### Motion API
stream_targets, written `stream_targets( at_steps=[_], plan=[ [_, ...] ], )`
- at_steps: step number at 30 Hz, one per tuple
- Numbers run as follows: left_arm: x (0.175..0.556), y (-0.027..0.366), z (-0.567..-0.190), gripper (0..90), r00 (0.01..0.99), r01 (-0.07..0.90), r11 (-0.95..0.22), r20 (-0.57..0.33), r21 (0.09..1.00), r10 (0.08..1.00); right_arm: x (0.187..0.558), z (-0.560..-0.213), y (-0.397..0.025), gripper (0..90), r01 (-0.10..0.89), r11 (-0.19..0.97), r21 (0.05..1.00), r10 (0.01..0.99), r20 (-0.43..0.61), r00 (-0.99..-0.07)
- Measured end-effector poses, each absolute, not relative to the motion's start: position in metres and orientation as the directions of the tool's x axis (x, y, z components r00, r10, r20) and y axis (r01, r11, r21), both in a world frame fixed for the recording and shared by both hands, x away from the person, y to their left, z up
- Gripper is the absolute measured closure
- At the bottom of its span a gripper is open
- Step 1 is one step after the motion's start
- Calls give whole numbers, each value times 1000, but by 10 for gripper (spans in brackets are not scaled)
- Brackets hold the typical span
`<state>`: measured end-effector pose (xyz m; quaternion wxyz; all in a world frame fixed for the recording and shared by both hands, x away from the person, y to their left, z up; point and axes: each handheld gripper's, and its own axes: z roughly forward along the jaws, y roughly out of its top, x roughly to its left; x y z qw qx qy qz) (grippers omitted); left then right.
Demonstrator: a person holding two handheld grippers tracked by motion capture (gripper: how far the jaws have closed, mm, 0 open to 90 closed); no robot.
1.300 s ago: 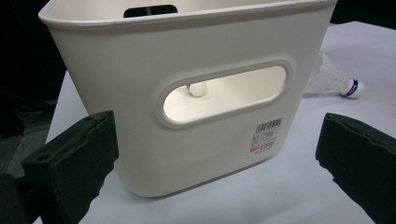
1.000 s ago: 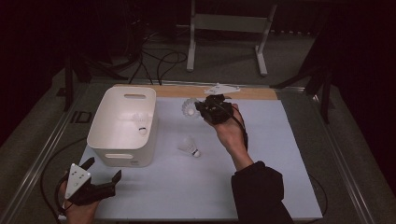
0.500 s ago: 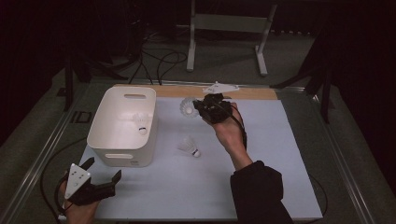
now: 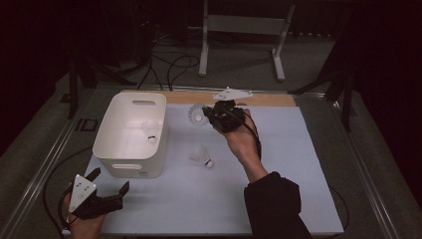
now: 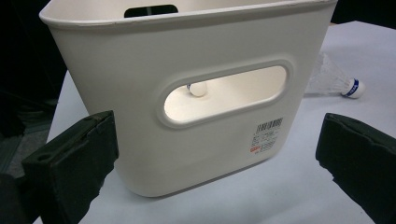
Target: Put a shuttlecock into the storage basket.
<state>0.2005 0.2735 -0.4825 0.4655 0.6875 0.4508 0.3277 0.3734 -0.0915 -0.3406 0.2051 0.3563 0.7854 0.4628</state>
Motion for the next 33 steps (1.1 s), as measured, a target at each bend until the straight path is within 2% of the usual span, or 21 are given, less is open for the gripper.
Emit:
stream_targets(
  at_steps=[33],
  plan=[
    [201, 273, -483, 1, 378, 312, -156, 28, 937, 925, 365, -334, -76, 892, 333, 320, 887, 722, -1, -692]
  ],
)
